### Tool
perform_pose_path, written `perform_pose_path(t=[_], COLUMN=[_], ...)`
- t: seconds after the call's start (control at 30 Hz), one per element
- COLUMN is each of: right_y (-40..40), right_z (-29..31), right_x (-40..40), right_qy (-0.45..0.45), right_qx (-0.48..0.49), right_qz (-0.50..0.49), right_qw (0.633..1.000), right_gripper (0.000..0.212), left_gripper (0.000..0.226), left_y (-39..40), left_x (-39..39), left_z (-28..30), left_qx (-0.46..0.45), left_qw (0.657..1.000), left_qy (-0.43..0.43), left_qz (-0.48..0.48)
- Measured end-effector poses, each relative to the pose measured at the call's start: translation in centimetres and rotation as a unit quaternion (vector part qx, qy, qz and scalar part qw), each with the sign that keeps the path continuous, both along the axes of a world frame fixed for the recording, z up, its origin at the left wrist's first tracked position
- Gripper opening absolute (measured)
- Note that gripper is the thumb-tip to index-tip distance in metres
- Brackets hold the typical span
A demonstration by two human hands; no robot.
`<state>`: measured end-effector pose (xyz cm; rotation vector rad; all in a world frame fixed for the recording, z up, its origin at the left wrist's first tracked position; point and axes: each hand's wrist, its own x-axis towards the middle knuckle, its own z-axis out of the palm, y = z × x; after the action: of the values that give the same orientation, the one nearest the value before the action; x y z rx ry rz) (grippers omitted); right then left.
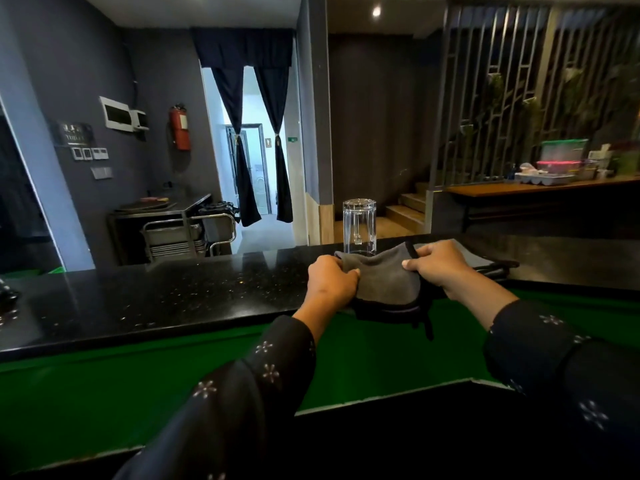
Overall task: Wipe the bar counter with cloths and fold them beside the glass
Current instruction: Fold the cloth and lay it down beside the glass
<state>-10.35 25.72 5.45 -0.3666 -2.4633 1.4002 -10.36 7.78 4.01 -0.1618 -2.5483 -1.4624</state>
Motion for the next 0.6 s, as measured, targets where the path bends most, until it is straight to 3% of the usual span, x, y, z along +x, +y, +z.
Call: perform_pose_path(t=[0.13,0.33,0.47,0.6], right_y=[0.8,1.0,1.0,1.6], right_z=[0.3,-0.3,-1.4,-1.9], right_x=[-2.7,-5.2,-5.2,-3.9], right_qy=[0.017,0.042,0.039,0.084], right_qx=[0.062,0.181,0.295,0.339], right_qz=[-0.014,0.008,0.045,0.057], right_qw=[0.998,0.983,0.954,0.935], right_gripper=[0.04,0.02,0.007,0.014], left_gripper=[0.023,0.044,0.027,0.029], left_y=[1.4,2.1,1.9,1.6], left_x=[-3.0,-4.2,-3.9,-3.4], left_z=[0.1,-0.5,-0.7,-0.8], left_qx=[-0.044,-0.166,-0.306,-0.326], left_qw=[0.999,0.984,0.95,0.942], left_qy=[-0.013,0.014,0.048,0.056], left_qz=[0.026,0.063,0.046,0.049])
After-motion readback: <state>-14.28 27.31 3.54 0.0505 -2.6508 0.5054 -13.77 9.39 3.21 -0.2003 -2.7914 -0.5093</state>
